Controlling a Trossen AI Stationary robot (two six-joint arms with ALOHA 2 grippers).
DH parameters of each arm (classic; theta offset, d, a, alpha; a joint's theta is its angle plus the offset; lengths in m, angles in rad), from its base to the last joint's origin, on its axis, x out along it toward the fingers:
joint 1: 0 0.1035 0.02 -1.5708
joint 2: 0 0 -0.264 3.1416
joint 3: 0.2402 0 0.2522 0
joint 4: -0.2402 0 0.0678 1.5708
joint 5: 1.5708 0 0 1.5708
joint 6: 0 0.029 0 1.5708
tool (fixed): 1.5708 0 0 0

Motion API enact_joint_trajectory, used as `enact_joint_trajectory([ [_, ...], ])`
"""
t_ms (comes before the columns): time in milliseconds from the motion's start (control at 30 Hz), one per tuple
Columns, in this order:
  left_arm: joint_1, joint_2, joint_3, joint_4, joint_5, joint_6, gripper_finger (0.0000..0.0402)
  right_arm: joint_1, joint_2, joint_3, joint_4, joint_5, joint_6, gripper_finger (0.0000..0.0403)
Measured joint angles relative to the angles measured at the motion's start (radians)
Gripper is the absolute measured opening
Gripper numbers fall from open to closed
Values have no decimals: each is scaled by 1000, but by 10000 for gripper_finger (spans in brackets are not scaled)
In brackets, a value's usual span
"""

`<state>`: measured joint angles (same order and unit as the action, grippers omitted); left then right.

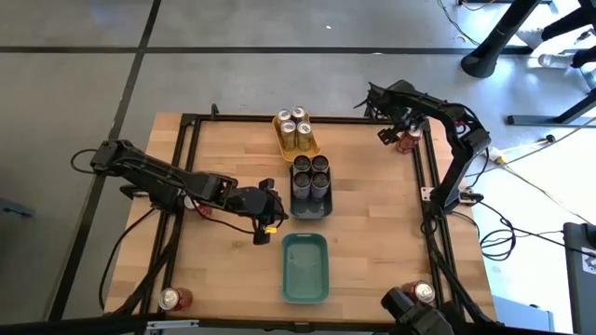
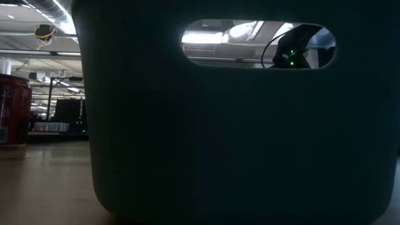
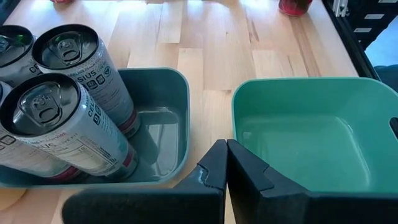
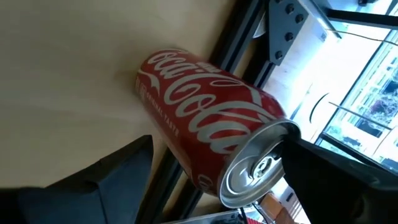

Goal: Sort soda cans
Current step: Put the top right red soda can into the green bin

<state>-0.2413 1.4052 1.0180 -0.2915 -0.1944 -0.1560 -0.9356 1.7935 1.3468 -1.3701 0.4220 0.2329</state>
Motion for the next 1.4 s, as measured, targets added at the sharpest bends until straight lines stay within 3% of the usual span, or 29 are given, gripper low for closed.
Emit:
enact_joint_trajectory([
  [600, 0, 0, 0, 50, 0, 18, 0, 72, -15, 11, -2, -103, -53, 344],
  [900, 0, 0, 0, 48, 0, 27, 0, 194, -36, 11, 8, -144, -55, 344],
  [1100, 0, 0, 0, 48, 0, 29, 0, 265, -34, 8, -13, -100, -50, 344],
  [1400, 0, 0, 0, 48, 0, 33, 0, 269, -129, 8, -30, -83, -33, 344],
])
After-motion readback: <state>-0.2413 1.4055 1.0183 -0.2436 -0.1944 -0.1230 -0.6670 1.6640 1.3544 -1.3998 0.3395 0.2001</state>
